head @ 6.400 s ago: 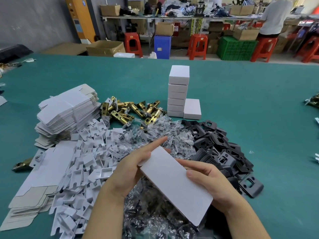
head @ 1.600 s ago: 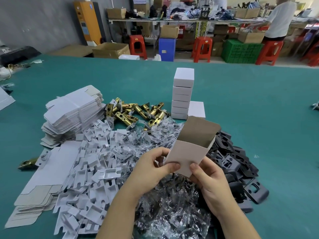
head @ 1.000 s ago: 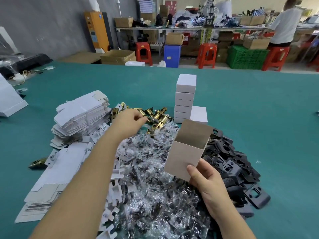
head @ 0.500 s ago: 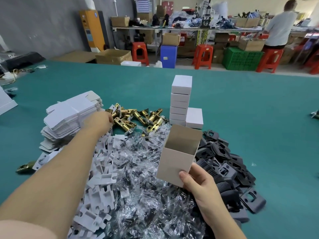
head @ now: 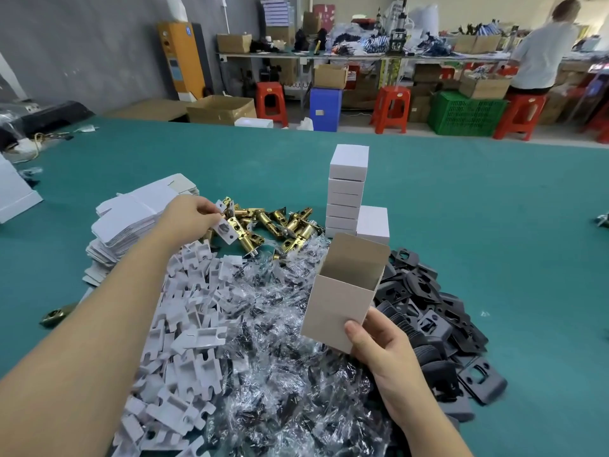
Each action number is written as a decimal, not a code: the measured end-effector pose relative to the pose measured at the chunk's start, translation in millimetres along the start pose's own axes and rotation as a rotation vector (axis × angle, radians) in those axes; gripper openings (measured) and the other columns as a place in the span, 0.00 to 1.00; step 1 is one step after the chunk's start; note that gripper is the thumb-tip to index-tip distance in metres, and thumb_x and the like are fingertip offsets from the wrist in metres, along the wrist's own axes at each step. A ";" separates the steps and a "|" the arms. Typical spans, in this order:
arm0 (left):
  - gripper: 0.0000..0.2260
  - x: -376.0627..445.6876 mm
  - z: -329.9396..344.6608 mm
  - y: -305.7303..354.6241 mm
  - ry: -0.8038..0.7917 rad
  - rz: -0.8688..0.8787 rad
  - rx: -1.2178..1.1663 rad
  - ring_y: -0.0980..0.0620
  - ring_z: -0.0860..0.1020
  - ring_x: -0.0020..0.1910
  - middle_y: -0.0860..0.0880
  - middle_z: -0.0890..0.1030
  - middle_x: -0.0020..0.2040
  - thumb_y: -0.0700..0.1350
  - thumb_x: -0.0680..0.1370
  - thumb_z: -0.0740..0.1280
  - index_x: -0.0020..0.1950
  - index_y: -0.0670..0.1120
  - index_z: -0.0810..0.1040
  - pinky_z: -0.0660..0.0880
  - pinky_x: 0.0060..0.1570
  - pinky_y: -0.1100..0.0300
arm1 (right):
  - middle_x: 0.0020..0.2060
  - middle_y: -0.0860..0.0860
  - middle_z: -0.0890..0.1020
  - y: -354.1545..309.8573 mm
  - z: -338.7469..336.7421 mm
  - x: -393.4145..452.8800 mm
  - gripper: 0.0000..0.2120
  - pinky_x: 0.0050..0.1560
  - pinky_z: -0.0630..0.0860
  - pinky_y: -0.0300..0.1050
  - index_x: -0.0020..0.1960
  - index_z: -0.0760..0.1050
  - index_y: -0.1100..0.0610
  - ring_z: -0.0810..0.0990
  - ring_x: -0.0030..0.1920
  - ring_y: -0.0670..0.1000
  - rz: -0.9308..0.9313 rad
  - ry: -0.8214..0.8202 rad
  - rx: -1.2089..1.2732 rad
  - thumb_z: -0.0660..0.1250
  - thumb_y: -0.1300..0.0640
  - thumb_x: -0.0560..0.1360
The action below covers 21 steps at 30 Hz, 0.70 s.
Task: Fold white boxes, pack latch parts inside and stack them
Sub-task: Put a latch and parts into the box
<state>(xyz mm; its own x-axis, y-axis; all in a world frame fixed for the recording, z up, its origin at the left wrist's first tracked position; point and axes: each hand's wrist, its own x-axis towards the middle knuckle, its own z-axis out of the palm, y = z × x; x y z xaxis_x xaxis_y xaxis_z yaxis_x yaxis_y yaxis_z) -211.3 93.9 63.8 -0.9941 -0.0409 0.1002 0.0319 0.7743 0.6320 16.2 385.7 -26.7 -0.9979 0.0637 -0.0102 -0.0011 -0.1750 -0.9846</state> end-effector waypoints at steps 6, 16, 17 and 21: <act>0.06 -49.4 1.9 53.7 -0.057 0.175 0.127 0.54 0.79 0.35 0.55 0.81 0.41 0.41 0.81 0.68 0.48 0.50 0.83 0.72 0.30 0.62 | 0.56 0.51 0.86 -0.5 1.5 0.9 0.25 0.52 0.84 0.49 0.57 0.84 0.41 0.86 0.56 0.54 0.035 0.038 0.121 0.81 0.35 0.62; 0.06 -122.0 65.9 38.2 -0.448 0.173 0.029 0.60 0.82 0.42 0.55 0.84 0.44 0.42 0.80 0.71 0.46 0.53 0.80 0.79 0.40 0.65 | 0.60 0.55 0.85 2.1 -3.7 7.2 0.31 0.54 0.84 0.57 0.54 0.85 0.45 0.85 0.59 0.59 0.076 0.094 0.313 0.86 0.36 0.55; 0.05 -120.4 61.2 34.0 -0.495 0.184 0.081 0.60 0.83 0.42 0.56 0.84 0.44 0.43 0.80 0.71 0.46 0.53 0.81 0.78 0.41 0.65 | 0.60 0.55 0.85 2.0 -3.7 7.3 0.31 0.52 0.85 0.55 0.54 0.85 0.45 0.85 0.58 0.59 0.077 0.092 0.315 0.86 0.36 0.55; 0.05 -108.8 47.6 32.9 -0.606 0.216 0.192 0.58 0.82 0.38 0.55 0.84 0.41 0.51 0.81 0.69 0.46 0.55 0.82 0.80 0.40 0.62 | 0.59 0.55 0.86 1.4 -3.7 6.2 0.34 0.51 0.85 0.52 0.57 0.85 0.47 0.85 0.58 0.59 0.091 0.085 0.312 0.86 0.37 0.54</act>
<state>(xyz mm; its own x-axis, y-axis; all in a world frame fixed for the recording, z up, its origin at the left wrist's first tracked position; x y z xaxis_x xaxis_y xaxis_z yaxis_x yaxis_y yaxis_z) -107.0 153.9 37.1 -0.8518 0.4456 -0.2754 0.2729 0.8262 0.4930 10.2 389.5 -28.8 -0.9859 0.1133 -0.1234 0.0552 -0.4756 -0.8779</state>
